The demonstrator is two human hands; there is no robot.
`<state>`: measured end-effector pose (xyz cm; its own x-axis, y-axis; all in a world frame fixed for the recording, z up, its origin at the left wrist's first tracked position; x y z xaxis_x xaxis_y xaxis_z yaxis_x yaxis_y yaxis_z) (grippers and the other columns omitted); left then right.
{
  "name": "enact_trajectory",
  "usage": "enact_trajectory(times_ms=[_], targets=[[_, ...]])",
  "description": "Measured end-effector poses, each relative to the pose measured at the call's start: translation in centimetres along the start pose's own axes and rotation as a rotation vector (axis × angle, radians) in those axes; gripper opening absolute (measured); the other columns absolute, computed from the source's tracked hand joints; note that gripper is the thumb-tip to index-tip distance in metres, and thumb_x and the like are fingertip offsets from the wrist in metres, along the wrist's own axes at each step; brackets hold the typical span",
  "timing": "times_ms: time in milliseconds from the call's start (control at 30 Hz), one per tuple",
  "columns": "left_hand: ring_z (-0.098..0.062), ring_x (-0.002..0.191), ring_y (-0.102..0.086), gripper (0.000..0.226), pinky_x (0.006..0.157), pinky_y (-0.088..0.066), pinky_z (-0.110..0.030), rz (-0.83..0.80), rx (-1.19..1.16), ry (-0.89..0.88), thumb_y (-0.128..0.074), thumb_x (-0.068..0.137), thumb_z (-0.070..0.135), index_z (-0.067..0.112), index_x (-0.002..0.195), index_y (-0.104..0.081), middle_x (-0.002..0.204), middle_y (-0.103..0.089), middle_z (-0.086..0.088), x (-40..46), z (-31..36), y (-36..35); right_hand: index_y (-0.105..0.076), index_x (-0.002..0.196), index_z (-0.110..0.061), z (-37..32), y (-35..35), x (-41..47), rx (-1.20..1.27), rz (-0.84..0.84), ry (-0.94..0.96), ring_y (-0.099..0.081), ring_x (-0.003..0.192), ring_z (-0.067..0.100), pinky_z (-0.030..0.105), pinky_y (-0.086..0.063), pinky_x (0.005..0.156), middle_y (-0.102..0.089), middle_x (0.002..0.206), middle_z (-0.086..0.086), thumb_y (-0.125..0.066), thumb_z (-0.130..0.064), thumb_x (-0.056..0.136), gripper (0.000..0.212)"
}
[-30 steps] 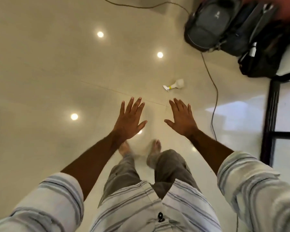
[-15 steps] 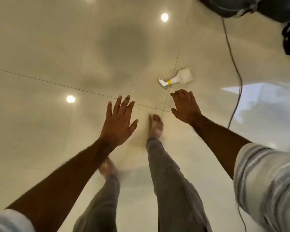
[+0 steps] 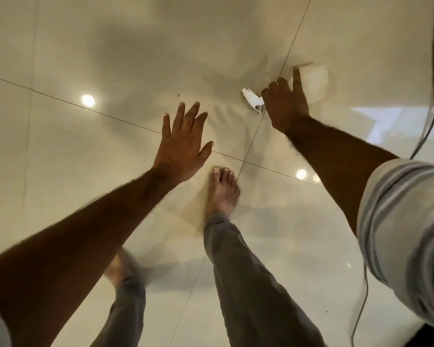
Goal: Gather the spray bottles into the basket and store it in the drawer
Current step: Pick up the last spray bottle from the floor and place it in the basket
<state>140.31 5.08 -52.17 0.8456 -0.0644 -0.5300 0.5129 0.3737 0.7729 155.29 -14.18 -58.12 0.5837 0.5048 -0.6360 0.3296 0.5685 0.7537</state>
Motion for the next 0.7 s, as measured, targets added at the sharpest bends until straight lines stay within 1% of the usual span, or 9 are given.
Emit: enact_trajectory(times_ms=[100, 167, 267, 300, 367, 433, 467, 600, 700], targets=[[-0.035, 0.155, -0.003, 0.063, 0.122, -0.01, -0.06, -0.017, -0.026, -0.033, -0.04, 0.101, 0.043, 0.011, 0.154, -0.027, 0.167, -0.012, -0.011, 0.5, -0.3, -1.6, -0.049, 0.121, 0.003, 0.5, -1.1, 1.5, -0.008, 0.069, 0.027, -0.053, 0.112, 0.043, 0.062, -0.002, 0.122, -0.055, 0.116, 0.023, -0.042, -0.002, 0.088, 0.034], [-0.036, 0.155, -0.005, 0.062, 0.122, -0.011, -0.061, -0.017, -0.052, -0.029, -0.042, 0.101, 0.041, 0.01, 0.153, -0.029, 0.167, -0.013, -0.012, 0.2, -0.6, -1.9, -0.049, 0.121, 0.002, 0.8, -1.2, 1.9, -0.009, 0.09, 0.046, -0.058, 0.102, 0.042, 0.06, -0.003, 0.122, -0.056, 0.112, 0.022, -0.049, 0.005, 0.087, 0.035], [-0.038, 0.154, -0.006, 0.062, 0.121, -0.011, -0.06, -0.026, -0.117, -0.007, -0.044, 0.1, 0.039, 0.01, 0.153, -0.029, 0.166, -0.014, -0.013, -1.5, -0.3, -0.7, -0.045, 0.132, -0.002, 0.6, 0.0, 0.9, 0.13, 0.033, 0.053, -0.058, 0.104, 0.042, 0.057, -0.013, 0.12, -0.055, 0.119, 0.022, -0.061, 0.001, 0.083, 0.051], [-0.037, 0.154, -0.005, 0.062, 0.122, -0.01, -0.06, -0.037, -0.136, 0.004, -0.045, 0.1, 0.038, 0.011, 0.153, -0.028, 0.167, -0.013, -0.013, -2.5, 0.1, 0.2, -0.045, 0.133, -0.003, 0.2, 1.1, 0.0, 0.241, 0.026, 0.057, -0.059, 0.105, 0.042, 0.055, -0.021, 0.117, -0.055, 0.12, 0.021, -0.064, -0.003, 0.084, 0.052], [-0.036, 0.155, -0.004, 0.065, 0.123, -0.01, -0.058, -0.071, -0.197, 0.05, -0.047, 0.1, 0.038, 0.013, 0.155, -0.025, 0.167, -0.011, -0.012, -5.1, 0.8, 3.1, -0.049, 0.128, -0.003, -1.1, 4.8, -2.7, 0.603, 0.031, 0.065, -0.059, 0.103, 0.041, 0.048, -0.039, 0.101, -0.056, 0.119, 0.019, -0.064, -0.009, 0.088, 0.043], [-0.033, 0.155, -0.006, 0.072, 0.123, -0.013, -0.057, -0.102, -0.302, 0.106, -0.053, 0.098, 0.039, 0.014, 0.157, -0.02, 0.167, -0.011, -0.01, -7.9, 1.6, 6.5, -0.051, 0.121, -0.001, -2.6, 9.7, -6.3, 1.019, 0.017, 0.053, -0.057, 0.101, 0.035, 0.04, -0.043, 0.086, -0.058, 0.113, 0.016, -0.063, -0.01, 0.091, 0.033], [-0.031, 0.155, -0.009, 0.076, 0.123, -0.015, -0.056, -0.111, -0.37, 0.135, -0.057, 0.097, 0.039, 0.014, 0.157, -0.017, 0.167, -0.013, -0.009, -9.7, 2.1, 8.7, -0.05, 0.12, -0.002, -3.6, 12.5, -8.7, 1.174, -0.014, 0.049, -0.057, 0.101, 0.032, 0.037, -0.042, 0.084, -0.058, 0.111, 0.014, -0.061, -0.01, 0.093, 0.03], [-0.018, 0.151, -0.021, 0.099, 0.119, -0.024, -0.033, -0.032, -0.744, 0.337, -0.074, 0.085, 0.041, 0.017, 0.158, -0.011, 0.165, -0.017, -0.003, -17.1, 2.9, 17.7, -0.047, 0.126, 0.003, -8.2, 23.7, -16.8, 1.692, -0.183, 0.088, -0.055, 0.122, 0.036, 0.047, -0.042, 0.107, -0.061, 0.119, 0.015, -0.055, -0.003, 0.098, 0.029], [-0.014, 0.147, -0.025, 0.111, 0.114, -0.03, -0.031, 0.009, -0.975, 0.432, -0.084, 0.074, 0.04, 0.029, 0.156, -0.01, 0.163, -0.02, 0.004, -24.9, 2.7, 25.8, -0.043, 0.133, 0.006, -12.0, 34.4, -23.4, 1.895, -0.261, 0.24, -0.054, 0.126, 0.041, 0.052, -0.041, 0.109, -0.061, 0.123, 0.017, -0.05, -0.001, 0.1, 0.034]])
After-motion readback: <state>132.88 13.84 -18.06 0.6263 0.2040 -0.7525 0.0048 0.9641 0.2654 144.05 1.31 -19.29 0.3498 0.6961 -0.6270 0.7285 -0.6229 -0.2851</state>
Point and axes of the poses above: each hand's wrist, its own x-axis towards the middle knuckle, its own y-axis out of the back of the hand, z = x × y, the point moved 6 cm from there along x, towards the middle knuckle
